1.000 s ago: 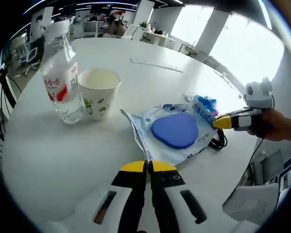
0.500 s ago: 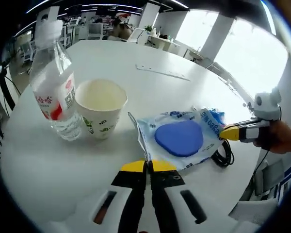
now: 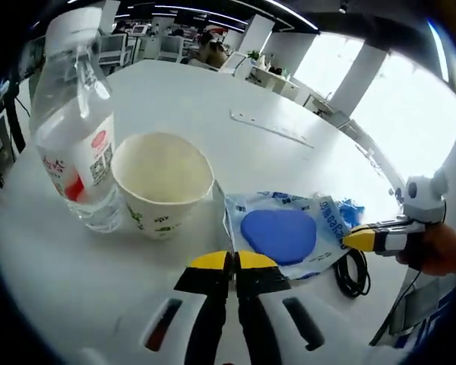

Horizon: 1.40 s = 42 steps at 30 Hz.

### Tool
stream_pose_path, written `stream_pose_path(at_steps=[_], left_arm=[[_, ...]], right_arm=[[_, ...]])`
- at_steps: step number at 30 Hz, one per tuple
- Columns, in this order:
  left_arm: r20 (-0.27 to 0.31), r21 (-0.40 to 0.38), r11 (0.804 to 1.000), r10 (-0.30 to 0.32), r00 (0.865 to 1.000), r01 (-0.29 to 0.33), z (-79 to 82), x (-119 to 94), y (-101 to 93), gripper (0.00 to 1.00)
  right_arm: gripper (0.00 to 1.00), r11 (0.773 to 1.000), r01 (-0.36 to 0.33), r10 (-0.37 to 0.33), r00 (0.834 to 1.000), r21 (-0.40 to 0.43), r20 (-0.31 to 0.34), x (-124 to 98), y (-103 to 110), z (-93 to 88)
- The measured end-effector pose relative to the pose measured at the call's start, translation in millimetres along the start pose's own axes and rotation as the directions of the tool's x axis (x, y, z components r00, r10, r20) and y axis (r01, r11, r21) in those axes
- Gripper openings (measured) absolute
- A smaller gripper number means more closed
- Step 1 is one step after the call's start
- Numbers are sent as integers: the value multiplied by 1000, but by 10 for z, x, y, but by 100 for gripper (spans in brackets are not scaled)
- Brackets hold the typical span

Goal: Arrange the tabletop items into an orderly group along one side of the table until the central work area is clear of visible clutter.

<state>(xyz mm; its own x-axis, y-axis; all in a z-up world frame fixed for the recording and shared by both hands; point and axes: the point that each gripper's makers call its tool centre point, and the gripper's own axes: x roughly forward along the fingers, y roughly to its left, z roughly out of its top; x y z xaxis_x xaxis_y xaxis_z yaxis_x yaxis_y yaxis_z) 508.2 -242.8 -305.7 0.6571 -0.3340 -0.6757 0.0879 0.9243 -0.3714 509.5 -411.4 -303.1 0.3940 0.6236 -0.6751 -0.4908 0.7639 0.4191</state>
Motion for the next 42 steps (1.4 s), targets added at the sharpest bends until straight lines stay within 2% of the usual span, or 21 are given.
stream_pose_path(at_steps=[11,15,21,42], left_arm=[[8,-74,997,19,1000,-18,-9,67,151,0],[4,-100,995,28,1000,-27,-25,92,200,0],[7,-139,990,27,1000,-26,-28,118,236,0],[-1,-157,987,20,1000,-20,-7,71,309,5]], right_arm=[[0,1000,10,-10,1000,24,-15,138,-95,-18],[0,998,13,-13,1000,60,1,144,-135,21],[0,998,15,-15,1000,58,0,161,-152,44],[2,997,43,-42,999,66,-7,172,-185,15]])
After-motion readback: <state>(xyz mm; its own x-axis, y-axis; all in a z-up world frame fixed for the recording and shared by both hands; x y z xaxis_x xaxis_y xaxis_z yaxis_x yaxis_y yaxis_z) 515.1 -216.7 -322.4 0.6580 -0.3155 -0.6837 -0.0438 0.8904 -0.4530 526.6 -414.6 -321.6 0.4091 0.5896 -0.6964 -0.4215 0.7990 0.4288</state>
